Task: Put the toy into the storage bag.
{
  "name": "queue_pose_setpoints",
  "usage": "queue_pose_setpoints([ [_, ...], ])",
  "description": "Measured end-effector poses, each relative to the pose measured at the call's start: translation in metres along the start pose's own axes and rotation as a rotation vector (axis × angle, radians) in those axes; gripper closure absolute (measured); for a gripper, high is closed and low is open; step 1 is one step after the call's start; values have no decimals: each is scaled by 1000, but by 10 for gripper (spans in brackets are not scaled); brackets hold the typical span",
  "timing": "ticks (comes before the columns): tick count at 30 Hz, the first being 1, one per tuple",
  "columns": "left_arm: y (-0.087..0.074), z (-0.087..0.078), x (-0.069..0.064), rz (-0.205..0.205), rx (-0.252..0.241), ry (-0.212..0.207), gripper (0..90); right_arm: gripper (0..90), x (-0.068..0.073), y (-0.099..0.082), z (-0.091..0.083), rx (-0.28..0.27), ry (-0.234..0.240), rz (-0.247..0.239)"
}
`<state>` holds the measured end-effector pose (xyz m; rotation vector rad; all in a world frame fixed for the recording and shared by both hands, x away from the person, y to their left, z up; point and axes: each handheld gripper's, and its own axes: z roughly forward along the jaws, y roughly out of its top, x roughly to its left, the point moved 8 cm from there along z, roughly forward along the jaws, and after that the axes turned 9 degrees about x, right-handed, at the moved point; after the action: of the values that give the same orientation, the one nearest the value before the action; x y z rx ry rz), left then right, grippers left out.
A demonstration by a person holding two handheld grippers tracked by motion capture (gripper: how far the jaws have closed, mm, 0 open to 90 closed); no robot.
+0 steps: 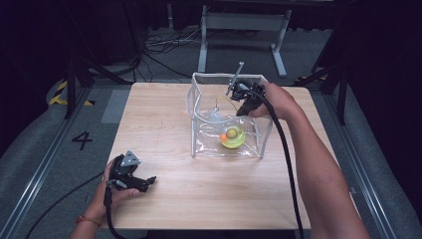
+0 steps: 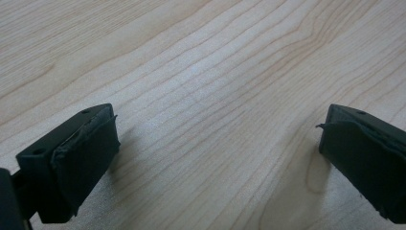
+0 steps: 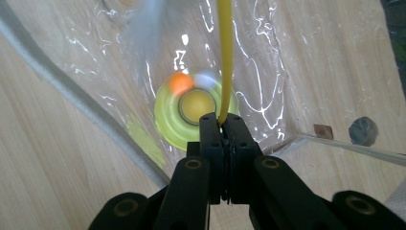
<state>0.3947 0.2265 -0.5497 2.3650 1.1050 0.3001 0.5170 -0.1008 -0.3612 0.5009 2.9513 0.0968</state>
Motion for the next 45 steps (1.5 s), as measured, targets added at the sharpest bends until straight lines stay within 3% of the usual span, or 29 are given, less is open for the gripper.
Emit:
queue_pose_setpoints([
  [2, 0, 0, 0, 0, 0, 0, 2, 856, 0, 1, -3, -21, 8, 19],
  [11, 0, 0, 0, 1, 0, 0, 2, 838, 1, -3, -7, -33, -2, 16],
  [18, 0, 0, 0, 0, 0, -1, 2, 759, 1, -4, -18, -128, -25, 43],
  [32, 0, 0, 0, 1, 0, -2, 2, 646, 9, -10, -36, -243, -96, 82],
  [42, 0, 0, 0, 1, 0, -2, 2, 430, 16, -20, -52, -329, -141, 131],
  [45, 0, 0, 0, 1, 0, -2, 1, 406, 16, -23, -54, -339, -154, 138],
])
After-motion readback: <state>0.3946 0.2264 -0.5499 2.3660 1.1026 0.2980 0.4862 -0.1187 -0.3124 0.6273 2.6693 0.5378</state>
